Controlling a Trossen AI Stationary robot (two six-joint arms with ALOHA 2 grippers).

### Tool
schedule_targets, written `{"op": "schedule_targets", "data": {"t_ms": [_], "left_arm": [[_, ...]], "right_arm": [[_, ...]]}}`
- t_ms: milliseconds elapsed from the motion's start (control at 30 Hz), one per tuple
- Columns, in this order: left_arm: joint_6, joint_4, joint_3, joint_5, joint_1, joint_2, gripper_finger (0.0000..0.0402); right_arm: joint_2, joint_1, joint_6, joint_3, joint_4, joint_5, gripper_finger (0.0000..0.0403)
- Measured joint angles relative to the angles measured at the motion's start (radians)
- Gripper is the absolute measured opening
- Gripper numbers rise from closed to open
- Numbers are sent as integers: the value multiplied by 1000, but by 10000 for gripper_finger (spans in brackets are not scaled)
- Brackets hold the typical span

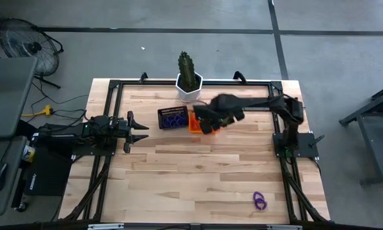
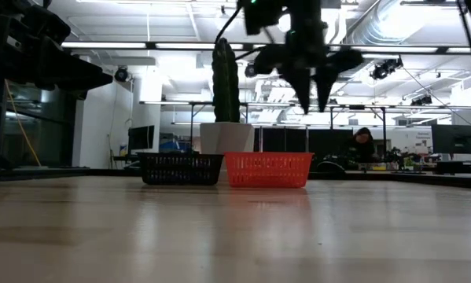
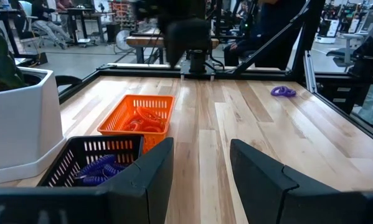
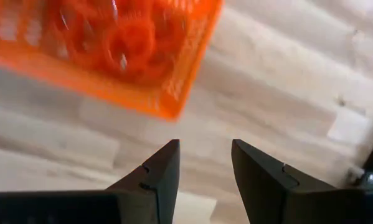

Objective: Sort spring keychains
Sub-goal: Put the purple spring keychain in the black bin

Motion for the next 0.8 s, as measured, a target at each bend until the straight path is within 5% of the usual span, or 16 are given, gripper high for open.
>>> {"op": "schedule_targets", "data": {"t_ms": [433,800], "left_arm": [[0,0,0,0,0,0,156],[0,0,0,0,0,0,156]], "right_arm": [[-340,368,369,-606,566,-202,140],[-344,715,624,-696,656,-302,140]]}}
